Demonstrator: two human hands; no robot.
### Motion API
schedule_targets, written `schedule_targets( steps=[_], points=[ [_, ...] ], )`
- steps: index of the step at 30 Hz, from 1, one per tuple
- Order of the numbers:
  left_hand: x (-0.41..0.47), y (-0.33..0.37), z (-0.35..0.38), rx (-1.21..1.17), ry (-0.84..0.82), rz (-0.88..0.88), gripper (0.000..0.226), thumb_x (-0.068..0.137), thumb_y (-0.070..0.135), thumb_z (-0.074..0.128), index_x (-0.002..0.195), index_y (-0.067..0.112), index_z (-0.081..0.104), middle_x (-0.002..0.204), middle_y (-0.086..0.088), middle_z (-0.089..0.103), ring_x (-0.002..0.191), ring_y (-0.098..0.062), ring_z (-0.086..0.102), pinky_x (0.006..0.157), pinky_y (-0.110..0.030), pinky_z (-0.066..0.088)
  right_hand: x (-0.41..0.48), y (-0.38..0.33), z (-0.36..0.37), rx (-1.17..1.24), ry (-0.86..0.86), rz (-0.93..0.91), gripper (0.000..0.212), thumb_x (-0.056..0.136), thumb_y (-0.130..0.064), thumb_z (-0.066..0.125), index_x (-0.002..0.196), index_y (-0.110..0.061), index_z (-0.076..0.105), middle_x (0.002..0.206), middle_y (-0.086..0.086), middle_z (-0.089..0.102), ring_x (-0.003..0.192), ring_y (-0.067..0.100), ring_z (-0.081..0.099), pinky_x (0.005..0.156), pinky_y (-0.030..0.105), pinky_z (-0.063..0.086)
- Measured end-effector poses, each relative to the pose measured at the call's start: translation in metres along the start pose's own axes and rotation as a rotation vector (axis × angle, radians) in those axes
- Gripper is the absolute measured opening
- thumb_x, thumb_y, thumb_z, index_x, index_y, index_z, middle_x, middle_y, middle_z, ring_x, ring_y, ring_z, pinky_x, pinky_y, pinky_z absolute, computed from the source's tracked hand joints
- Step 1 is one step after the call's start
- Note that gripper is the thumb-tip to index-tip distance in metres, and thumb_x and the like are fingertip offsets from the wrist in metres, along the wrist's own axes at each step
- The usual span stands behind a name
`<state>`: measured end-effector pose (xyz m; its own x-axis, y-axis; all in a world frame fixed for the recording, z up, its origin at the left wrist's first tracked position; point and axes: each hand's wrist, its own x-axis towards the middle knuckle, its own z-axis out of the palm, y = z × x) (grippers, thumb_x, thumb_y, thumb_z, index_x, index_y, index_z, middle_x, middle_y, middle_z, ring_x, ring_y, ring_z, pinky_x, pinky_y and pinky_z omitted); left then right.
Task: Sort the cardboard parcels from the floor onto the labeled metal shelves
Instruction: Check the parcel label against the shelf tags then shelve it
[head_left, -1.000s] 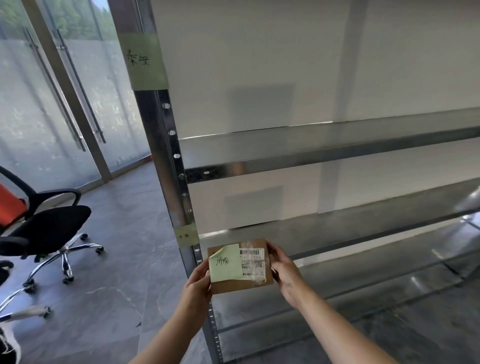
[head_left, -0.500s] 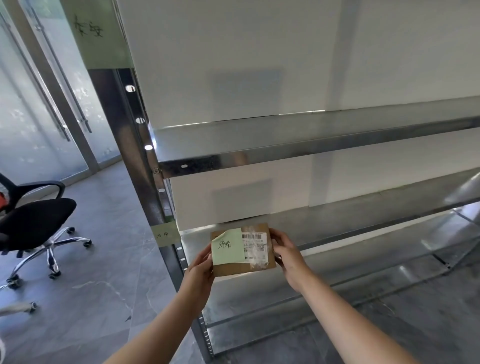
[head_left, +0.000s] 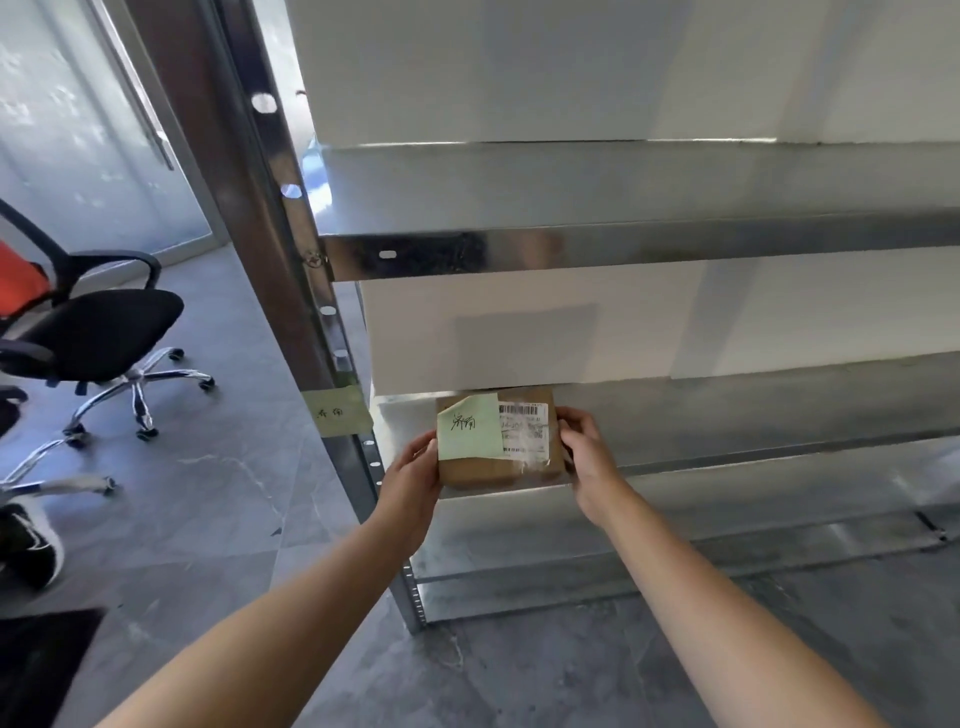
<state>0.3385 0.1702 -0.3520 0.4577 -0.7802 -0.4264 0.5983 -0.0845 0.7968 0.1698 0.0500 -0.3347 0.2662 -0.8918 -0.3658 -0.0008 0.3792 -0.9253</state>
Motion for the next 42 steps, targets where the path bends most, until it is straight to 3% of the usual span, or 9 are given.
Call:
schedule_targets(
  steps=[3, 14, 18, 23, 27, 31, 34, 38, 42],
  points=[
    [0.016, -0.002, -0.006, 0.012, 0.057, -0.006, 0.024, 0.101, 0.014, 0.054, 0.124, 0.011, 0.059, 0.117, -0.013, 0.070, 0.108, -0.025, 0.067, 0.082, -0.031, 0.055, 0.018, 0.009, 0.012, -0.027, -0.014, 0.017, 0.020, 0.104, -0.013, 0.041, 0.104, -0.025, 0.057, 0.103, 0.006, 0.069, 0.088, 0.022, 0.065, 0.059, 0.033, 0.049],
    [0.057, -0.011, -0.003, 0.019, 0.171, -0.033, 0.022, 0.098, 0.016, 0.060, 0.119, 0.015, 0.065, 0.117, -0.010, 0.071, 0.116, -0.027, 0.065, 0.091, -0.032, 0.054, 0.072, 0.026, 0.020, -0.052, 0.015, 0.059, 0.024, 0.103, -0.015, 0.040, 0.103, -0.028, 0.061, 0.110, 0.006, 0.069, 0.097, 0.021, 0.064, 0.070, 0.029, 0.050],
    [0.060, -0.011, -0.001, 0.048, 0.184, -0.037, 0.020, 0.098, 0.015, 0.060, 0.117, 0.017, 0.066, 0.115, -0.009, 0.072, 0.113, -0.025, 0.067, 0.101, -0.036, 0.052, 0.082, 0.031, 0.019, -0.047, -0.003, 0.084, 0.024, 0.103, -0.015, 0.042, 0.099, -0.029, 0.061, 0.111, 0.008, 0.069, 0.102, 0.025, 0.063, 0.091, 0.042, 0.051],
    [0.058, -0.007, 0.001, 0.070, 0.158, -0.041, 0.025, 0.099, 0.004, 0.054, 0.116, 0.015, 0.066, 0.108, -0.007, 0.074, 0.102, -0.021, 0.070, 0.089, -0.028, 0.056, 0.087, 0.034, 0.017, -0.012, -0.010, 0.111, 0.022, 0.104, -0.018, 0.040, 0.111, -0.024, 0.061, 0.100, 0.004, 0.069, 0.094, 0.024, 0.063, 0.081, 0.038, 0.051],
    [0.059, -0.005, 0.001, 0.095, 0.165, -0.050, 0.027, 0.098, 0.000, 0.051, 0.109, 0.017, 0.067, 0.104, -0.006, 0.074, 0.096, -0.019, 0.071, 0.078, -0.022, 0.060, 0.088, 0.034, 0.019, -0.020, -0.035, 0.103, 0.020, 0.105, -0.024, 0.041, 0.103, -0.029, 0.061, 0.105, 0.004, 0.070, 0.097, 0.022, 0.064, 0.085, 0.037, 0.052],
    [0.058, -0.006, -0.003, 0.160, 0.171, -0.045, 0.026, 0.100, 0.001, 0.049, 0.115, 0.016, 0.065, 0.111, -0.008, 0.072, 0.107, -0.024, 0.068, 0.099, -0.034, 0.053, 0.085, 0.039, 0.020, -0.033, -0.038, 0.091, 0.024, 0.106, -0.028, 0.037, 0.104, -0.031, 0.061, 0.120, 0.008, 0.068, 0.112, 0.025, 0.063, 0.097, 0.042, 0.050],
    [0.061, -0.003, -0.009, 0.284, 0.187, -0.051, 0.027, 0.100, 0.004, 0.052, 0.113, 0.020, 0.068, 0.124, -0.009, 0.069, 0.121, -0.028, 0.062, 0.111, -0.040, 0.044, 0.076, 0.038, 0.024, -0.013, -0.069, 0.097, 0.040, 0.107, -0.041, 0.026, 0.117, -0.028, 0.062, 0.124, 0.005, 0.068, 0.111, 0.018, 0.062, 0.093, 0.035, 0.049],
    [0.055, 0.012, 0.000, 0.436, 0.205, -0.045, 0.036, 0.099, 0.005, 0.052, 0.130, 0.017, 0.065, 0.134, -0.004, 0.064, 0.126, -0.023, 0.054, 0.107, -0.031, 0.041, 0.062, 0.028, 0.025, 0.082, 0.003, 0.082, 0.059, 0.101, -0.060, 0.026, 0.155, -0.034, 0.027, 0.160, -0.006, 0.030, 0.146, 0.017, 0.030, 0.121, 0.041, 0.022],
    [0.039, 0.036, 0.019, 0.518, 0.250, 0.093, 0.041, 0.099, 0.008, 0.052, 0.137, 0.017, 0.060, 0.139, -0.003, 0.058, 0.117, -0.016, 0.048, 0.107, -0.033, 0.037, 0.045, -0.005, 0.012, -0.038, 0.044, -0.085, 0.054, 0.106, -0.047, 0.025, 0.157, -0.029, 0.021, 0.164, -0.009, 0.018, 0.151, 0.013, 0.018, 0.119, 0.035, 0.015]
  ],
)
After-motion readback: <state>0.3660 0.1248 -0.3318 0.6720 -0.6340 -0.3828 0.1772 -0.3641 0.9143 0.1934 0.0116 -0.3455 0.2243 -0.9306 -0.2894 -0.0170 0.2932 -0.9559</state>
